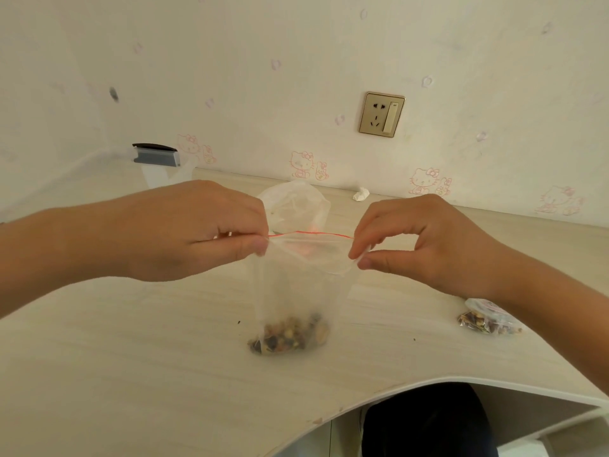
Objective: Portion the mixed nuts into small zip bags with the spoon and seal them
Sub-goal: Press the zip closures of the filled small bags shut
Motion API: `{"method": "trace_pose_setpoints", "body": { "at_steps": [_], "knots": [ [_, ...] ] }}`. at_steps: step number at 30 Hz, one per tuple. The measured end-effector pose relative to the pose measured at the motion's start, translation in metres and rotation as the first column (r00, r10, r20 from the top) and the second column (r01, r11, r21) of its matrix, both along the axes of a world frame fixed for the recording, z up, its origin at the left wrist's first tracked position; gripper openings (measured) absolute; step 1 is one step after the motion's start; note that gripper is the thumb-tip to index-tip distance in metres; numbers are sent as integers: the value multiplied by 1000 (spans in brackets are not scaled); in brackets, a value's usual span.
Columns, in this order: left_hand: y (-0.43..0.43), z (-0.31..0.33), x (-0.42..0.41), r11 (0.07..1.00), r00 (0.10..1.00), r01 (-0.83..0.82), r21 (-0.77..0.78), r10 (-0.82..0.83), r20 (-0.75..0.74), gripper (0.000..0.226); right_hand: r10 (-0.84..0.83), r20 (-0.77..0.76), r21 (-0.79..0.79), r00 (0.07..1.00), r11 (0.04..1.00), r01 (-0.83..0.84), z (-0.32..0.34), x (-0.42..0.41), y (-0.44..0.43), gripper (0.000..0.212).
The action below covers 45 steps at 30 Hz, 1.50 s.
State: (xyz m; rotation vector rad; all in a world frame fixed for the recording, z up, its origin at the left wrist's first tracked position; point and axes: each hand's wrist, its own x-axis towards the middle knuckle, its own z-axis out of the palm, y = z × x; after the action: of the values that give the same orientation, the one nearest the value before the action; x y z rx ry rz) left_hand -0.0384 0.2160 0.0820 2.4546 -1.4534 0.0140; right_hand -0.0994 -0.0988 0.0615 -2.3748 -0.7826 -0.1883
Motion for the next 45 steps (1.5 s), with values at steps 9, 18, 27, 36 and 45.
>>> {"method": "trace_pose_setpoints", "body": {
  "at_steps": [9, 18, 27, 36, 45],
  "knots": [
    [-6, 1, -20, 960, 970, -192, -203, 154, -185, 53, 46, -66, 92, 997, 995, -39, 3, -5, -3, 7],
    [9, -4, -14, 979, 986, -166, -114, 164, -28, 26, -8, -112, 422, 994, 905, 55, -7, -9, -15, 11],
    [12, 0, -15, 993, 998, -49, -111, 52, 22, 24, -63, 153, 23, 986, 998, 60, -9, -14, 7, 29],
    [16, 1, -10, 996, 997, -47, -78, 52, 59, 14, -20, 15, -137, 1000, 990, 22, 9, 1, 5, 5],
    [23, 1, -7, 990, 997, -50, -132, 42, -61, 6, -30, 6, 57, 1000, 998, 29, 9, -6, -6, 10]
  ]
}}
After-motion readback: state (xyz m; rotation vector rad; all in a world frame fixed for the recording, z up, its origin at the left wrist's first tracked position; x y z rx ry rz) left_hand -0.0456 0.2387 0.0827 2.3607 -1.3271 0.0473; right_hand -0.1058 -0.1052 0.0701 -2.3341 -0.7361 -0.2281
